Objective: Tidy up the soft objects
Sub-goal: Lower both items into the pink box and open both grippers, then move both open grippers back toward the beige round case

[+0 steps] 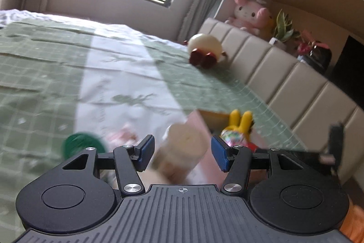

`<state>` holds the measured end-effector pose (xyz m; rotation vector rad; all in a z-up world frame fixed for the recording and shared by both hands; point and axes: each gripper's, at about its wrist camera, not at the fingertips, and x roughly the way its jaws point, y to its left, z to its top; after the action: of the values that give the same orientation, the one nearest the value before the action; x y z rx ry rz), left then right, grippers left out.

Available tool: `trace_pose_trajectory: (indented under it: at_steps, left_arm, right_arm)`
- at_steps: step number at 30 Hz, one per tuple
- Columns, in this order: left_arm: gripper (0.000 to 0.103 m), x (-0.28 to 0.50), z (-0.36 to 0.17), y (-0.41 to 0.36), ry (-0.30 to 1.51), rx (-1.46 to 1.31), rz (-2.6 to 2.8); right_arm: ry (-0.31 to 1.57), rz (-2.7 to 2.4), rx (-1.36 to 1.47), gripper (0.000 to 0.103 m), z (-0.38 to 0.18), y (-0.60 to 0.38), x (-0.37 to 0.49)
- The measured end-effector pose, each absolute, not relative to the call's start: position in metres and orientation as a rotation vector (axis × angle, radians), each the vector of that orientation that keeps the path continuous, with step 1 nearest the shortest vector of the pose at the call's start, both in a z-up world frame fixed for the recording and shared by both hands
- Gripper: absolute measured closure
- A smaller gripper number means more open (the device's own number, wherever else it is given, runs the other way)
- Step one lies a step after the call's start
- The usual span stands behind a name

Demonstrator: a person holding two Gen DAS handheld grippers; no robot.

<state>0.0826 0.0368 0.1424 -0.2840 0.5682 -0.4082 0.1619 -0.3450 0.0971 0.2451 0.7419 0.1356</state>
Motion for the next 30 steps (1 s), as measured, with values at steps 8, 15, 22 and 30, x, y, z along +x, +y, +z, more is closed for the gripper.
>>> trace_pose_trajectory:
  at_steps: [8, 15, 22, 30]
  left_arm:
    - [0.043, 0.055, 0.112, 0.068, 0.618, -0.301, -0.339]
    - [0.043, 0.056, 0.082, 0.075, 0.668, -0.250, -0.301]
    - [0.043, 0.060, 0.068, 0.062, 0.682, -0.255, -0.362]
    - [0.043, 0.067, 0.056, 0.061, 0.708, -0.312, -0.338]
  right_arm:
    - [0.822, 0.155, 0.267, 0.061, 0.086, -0.318, 0.224]
    - [0.774, 0.152, 0.091, 0.058, 0.108, -0.295, 0.197]
    - [0.575, 0.188, 0.024, 0.036, 0.136, -0.311, 0.105]
    - [0.651, 0.147, 0.041, 0.035, 0.101, -0.327, 0.061]
